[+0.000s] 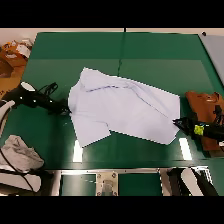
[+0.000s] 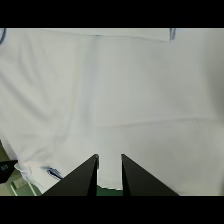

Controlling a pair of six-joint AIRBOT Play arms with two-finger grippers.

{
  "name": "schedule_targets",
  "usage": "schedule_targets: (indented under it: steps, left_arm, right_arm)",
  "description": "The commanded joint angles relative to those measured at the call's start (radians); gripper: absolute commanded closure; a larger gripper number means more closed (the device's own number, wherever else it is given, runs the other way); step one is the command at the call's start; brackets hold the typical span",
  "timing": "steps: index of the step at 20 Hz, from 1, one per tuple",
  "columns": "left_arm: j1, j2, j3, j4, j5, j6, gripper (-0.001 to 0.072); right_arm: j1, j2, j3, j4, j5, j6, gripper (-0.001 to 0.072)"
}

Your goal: Fold the shirts.

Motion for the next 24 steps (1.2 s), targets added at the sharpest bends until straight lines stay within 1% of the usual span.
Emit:
schedule_targets:
  steps: [1,2,4,6,7,8,9,10,13,15,17,18,21,22,24]
  left_arm:
    - [0.003,-0.004,-0.008,-0.021,-0.084,0.079,0.0639]
    - [0.011,0.000,-0.002,0.006,-0.108,0.083,0.0684]
    - [0.029,0.001,0.019,0.012,-0.120,0.083,0.0684]
    - [0.030,0.001,0.031,0.007,-0.117,0.083,0.0684]
    - [0.030,0.001,0.031,0.005,-0.118,0.083,0.0684]
    - [0.030,0.001,0.031,0.005,-0.119,0.084,0.0684]
    - [0.030,0.001,0.031,0.005,-0.116,0.084,0.0684]
    - [0.030,0.001,0.031,0.005,-0.108,0.083,0.0684]
    - [0.030,0.001,0.031,0.004,-0.092,0.083,0.0684]
    - [0.030,0.001,0.031,0.004,-0.093,0.082,0.0684]
    - [0.030,0.001,0.031,0.004,-0.091,0.083,0.0683]
    - [0.030,0.001,0.031,0.003,-0.088,0.083,0.0684]
    - [0.030,0.001,0.031,0.003,-0.080,0.082,0.0684]
    - [0.030,0.001,0.031,0.003,-0.081,0.082,0.0684]
    - [0.030,0.001,0.031,0.003,-0.085,0.082,0.0684]
  right_arm:
    - [-0.001,0.002,-0.029,-0.010,-0.012,-0.002,0.0518]
    - [-0.004,0.002,-0.020,-0.032,-0.012,0.017,0.0519]
    - [-0.010,0.003,0.017,-0.146,0.002,0.108,0.0521]
    - [-0.010,0.010,0.027,-0.314,0.074,0.243,0.0520]
    - [-0.008,0.017,0.020,-0.382,0.112,0.277,0.0517]
    - [-0.006,0.030,0.003,-0.430,0.147,0.300,0.0445]
    - [-0.006,0.045,-0.020,-0.445,0.159,0.310,0.0286]
    - [-0.006,0.056,-0.047,-0.443,0.143,0.310,0.0190]
    - [-0.007,0.051,-0.115,-0.407,0.008,0.324,0.0191]
    - [-0.007,0.037,-0.122,-0.386,-0.037,0.323,0.0201]
    - [-0.006,0.015,-0.124,-0.384,-0.049,0.323,0.0315]
    - [-0.006,-0.002,-0.124,-0.366,-0.063,0.317,0.0312]
    - [-0.006,-0.072,-0.137,-0.227,-0.126,0.239,0.0313]
    - [-0.005,-0.098,-0.144,-0.190,-0.144,0.213,0.0327]
    - [-0.005,-0.145,-0.151,-0.147,-0.158,0.165,0.0498]
